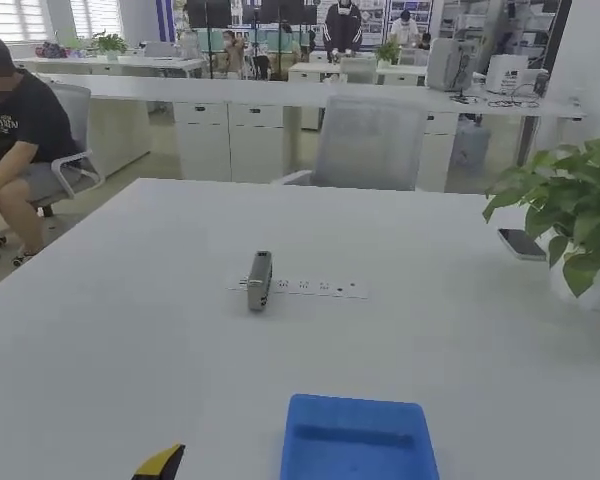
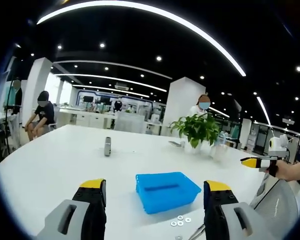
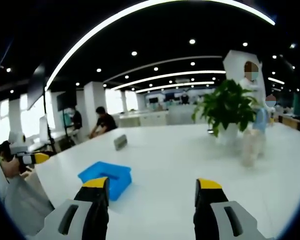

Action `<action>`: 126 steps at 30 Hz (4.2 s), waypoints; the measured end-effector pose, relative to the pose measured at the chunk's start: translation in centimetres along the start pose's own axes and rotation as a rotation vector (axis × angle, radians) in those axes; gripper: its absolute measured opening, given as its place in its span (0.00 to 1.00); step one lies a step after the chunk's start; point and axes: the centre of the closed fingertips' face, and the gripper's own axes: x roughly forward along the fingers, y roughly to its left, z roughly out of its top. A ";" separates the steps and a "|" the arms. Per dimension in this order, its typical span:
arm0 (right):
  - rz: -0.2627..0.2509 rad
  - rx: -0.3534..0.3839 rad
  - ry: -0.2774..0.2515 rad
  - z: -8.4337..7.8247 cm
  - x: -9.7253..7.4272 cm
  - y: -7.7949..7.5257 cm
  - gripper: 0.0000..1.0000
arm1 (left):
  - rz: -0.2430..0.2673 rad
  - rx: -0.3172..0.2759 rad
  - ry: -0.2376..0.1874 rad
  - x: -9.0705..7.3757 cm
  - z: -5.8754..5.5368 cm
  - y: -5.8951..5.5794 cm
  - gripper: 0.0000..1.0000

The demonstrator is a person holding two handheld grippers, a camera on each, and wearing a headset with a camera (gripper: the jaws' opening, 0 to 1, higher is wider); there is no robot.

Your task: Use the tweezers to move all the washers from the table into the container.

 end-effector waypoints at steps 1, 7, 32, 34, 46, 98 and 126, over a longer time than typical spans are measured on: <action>0.000 0.001 -0.001 0.0 0.0 0.0 0.68 | 0.001 0.004 0.000 0.0 0.0 0.0 0.81; -0.001 0.000 -0.004 0.0 0.0 -0.1 0.68 | 0.001 0.003 0.000 0.0 0.0 0.0 0.81; -0.035 0.024 -0.027 0.3 -0.3 -1.0 0.69 | -0.003 -0.011 0.017 0.0 -0.4 0.1 0.79; -0.031 0.021 -0.021 0.2 -0.2 -1.0 0.69 | -0.005 -0.011 0.019 0.0 -0.4 0.0 0.79; -0.015 0.008 0.007 -0.1 0.0 -0.3 0.71 | -0.066 0.027 0.022 0.0 0.0 -1.2 0.74; 0.759 -0.649 0.650 -15.4 4.1 17.2 0.15 | -0.633 0.479 0.884 -1.1 -15.6 -5.5 0.12; 0.811 -0.685 0.668 -16.6 5.3 18.4 0.08 | -0.707 0.773 0.903 -1.0 -15.9 -5.5 0.00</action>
